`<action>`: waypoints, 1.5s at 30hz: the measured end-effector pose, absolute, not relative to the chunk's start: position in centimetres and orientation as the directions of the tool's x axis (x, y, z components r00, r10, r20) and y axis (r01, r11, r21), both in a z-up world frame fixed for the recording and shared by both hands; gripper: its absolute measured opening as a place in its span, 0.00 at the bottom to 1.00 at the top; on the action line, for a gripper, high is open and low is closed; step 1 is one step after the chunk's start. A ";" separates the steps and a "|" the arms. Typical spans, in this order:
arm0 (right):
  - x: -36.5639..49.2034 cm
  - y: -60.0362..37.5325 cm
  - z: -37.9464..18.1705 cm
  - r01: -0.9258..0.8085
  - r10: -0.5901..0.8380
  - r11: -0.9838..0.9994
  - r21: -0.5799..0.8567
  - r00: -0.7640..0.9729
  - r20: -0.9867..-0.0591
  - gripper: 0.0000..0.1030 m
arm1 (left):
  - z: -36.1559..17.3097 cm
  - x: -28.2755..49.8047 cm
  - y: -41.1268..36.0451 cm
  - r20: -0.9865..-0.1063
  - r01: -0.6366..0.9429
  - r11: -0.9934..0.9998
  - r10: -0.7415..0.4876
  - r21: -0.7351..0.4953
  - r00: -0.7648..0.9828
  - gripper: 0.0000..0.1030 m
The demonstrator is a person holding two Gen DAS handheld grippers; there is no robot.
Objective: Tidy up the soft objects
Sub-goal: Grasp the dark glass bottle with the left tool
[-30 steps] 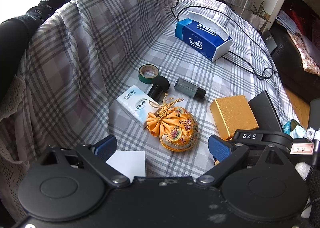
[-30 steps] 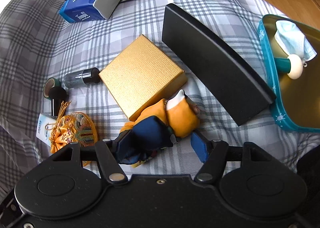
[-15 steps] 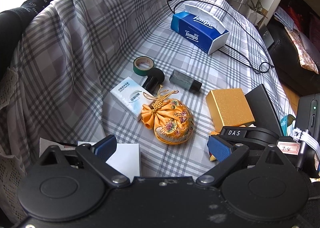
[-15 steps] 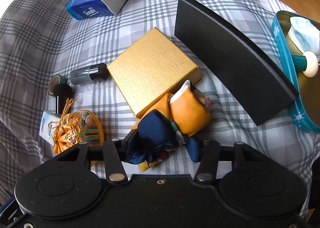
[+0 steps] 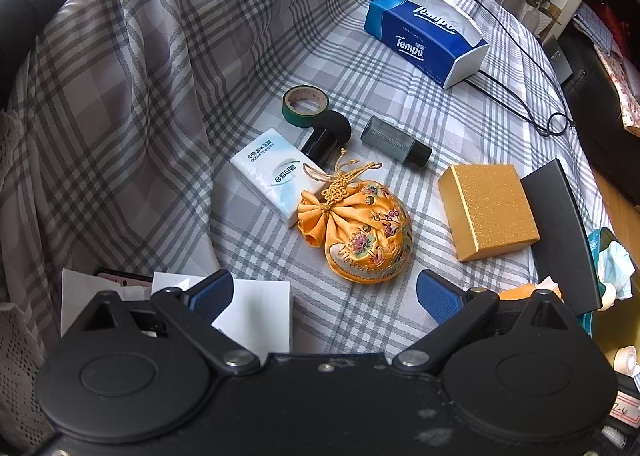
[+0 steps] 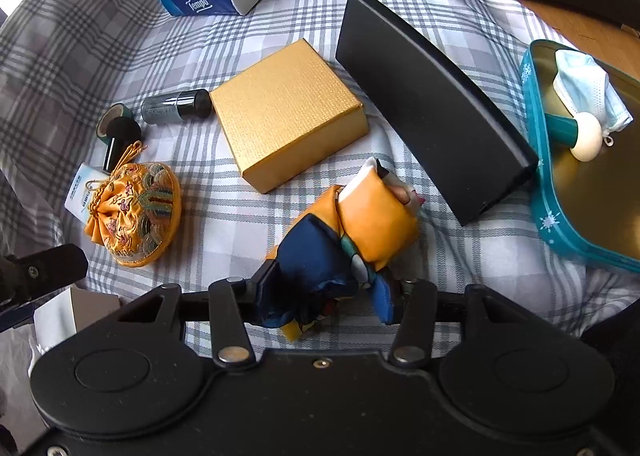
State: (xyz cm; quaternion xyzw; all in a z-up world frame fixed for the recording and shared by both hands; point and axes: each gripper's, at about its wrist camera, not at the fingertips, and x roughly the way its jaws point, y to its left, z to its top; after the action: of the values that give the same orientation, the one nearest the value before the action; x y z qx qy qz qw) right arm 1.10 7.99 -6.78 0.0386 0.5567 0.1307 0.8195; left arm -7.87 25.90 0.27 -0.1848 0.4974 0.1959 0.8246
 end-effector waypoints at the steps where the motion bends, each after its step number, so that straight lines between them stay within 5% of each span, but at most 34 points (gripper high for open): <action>1: 1.1 7.8 -6.9 -0.167 0.273 0.960 0.227 0.352 -0.895 0.48 | 0.2 -7.7 25.9 -0.893 -0.505 0.857 0.141 -0.107 0.428 0.95; 12: -0.5 6.8 -8.1 -0.310 0.395 0.910 0.275 0.449 -0.801 0.47 | -0.7 -3.7 24.9 -0.899 -0.446 0.893 0.144 -0.062 0.415 0.96; 30: 0.0 4.8 -8.1 -0.259 0.480 0.877 0.405 0.433 -0.763 0.46 | -3.1 10.0 25.7 -0.916 -0.317 0.947 0.170 0.050 0.364 0.85; 45: 0.1 5.1 -8.3 -0.266 0.494 0.869 0.417 0.418 -0.763 0.46 | -7.3 12.9 25.0 -0.922 -0.231 0.968 0.178 0.101 0.342 0.81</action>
State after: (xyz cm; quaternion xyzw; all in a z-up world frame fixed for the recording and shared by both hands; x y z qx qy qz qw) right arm 0.07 5.05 -8.30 0.1166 0.4891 0.2279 0.8338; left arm 12.88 25.02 -7.29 -0.0235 0.5596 0.1249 0.8190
